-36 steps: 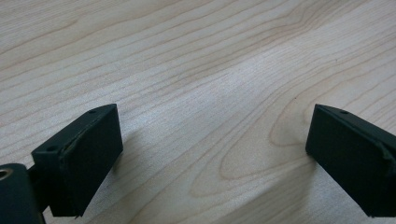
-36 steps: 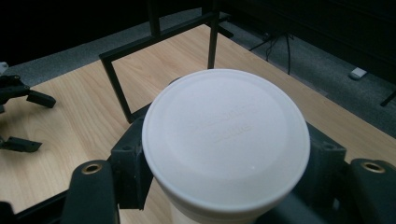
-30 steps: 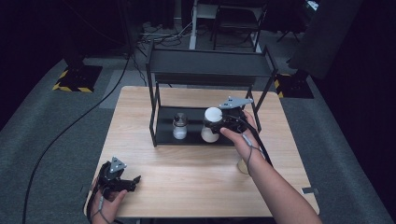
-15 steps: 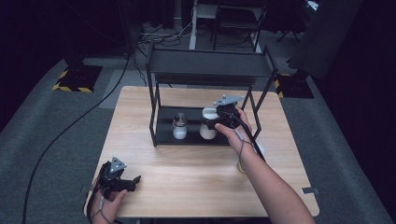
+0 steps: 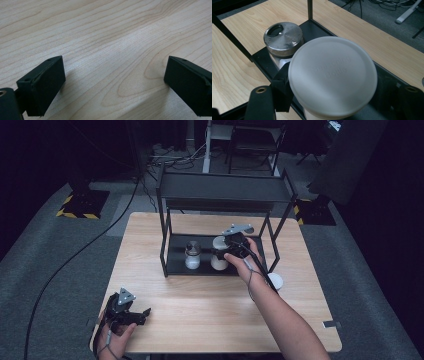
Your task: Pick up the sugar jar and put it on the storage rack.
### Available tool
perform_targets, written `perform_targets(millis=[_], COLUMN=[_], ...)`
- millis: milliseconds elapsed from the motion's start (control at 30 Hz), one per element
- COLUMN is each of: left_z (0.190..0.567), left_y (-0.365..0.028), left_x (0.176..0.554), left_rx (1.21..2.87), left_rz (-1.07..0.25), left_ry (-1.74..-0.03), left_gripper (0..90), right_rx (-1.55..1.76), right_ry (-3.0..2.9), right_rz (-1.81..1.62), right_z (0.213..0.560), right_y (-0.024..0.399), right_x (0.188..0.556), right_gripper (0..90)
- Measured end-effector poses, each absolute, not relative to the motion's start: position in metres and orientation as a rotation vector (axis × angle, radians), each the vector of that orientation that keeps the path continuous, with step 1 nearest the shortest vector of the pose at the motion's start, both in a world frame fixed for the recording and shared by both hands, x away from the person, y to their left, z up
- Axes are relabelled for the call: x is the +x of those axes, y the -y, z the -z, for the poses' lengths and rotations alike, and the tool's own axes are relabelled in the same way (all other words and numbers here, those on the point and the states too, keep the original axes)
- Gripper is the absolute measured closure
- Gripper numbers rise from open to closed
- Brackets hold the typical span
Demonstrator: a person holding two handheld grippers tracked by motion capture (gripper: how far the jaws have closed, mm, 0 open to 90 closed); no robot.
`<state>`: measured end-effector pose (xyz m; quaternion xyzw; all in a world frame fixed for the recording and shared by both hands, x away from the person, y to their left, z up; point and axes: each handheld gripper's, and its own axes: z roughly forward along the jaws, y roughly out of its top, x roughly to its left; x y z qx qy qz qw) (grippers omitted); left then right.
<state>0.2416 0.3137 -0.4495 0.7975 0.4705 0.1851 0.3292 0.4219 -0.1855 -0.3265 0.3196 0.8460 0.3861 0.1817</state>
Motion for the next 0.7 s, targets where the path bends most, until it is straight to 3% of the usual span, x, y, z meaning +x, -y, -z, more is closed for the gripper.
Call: perform_targets(millis=[633, 700], left_z=[0.449, 0.449], left_y=[-0.314, -0.314], left_x=[0.242, 0.242], left_rx=[2.090, 2.090], left_rz=[-0.484, -0.484], left_ry=[-1.228, -1.228], left_gripper=[3.0, 3.0], right_rx=[0.995, 1.000], right_ry=[-2.406, -2.403], right_rz=[-1.102, -1.098], right_z=[0.339, 0.339], right_y=[0.188, 0.188], right_x=[0.436, 0.435], right_gripper=[33.2, 25.5])
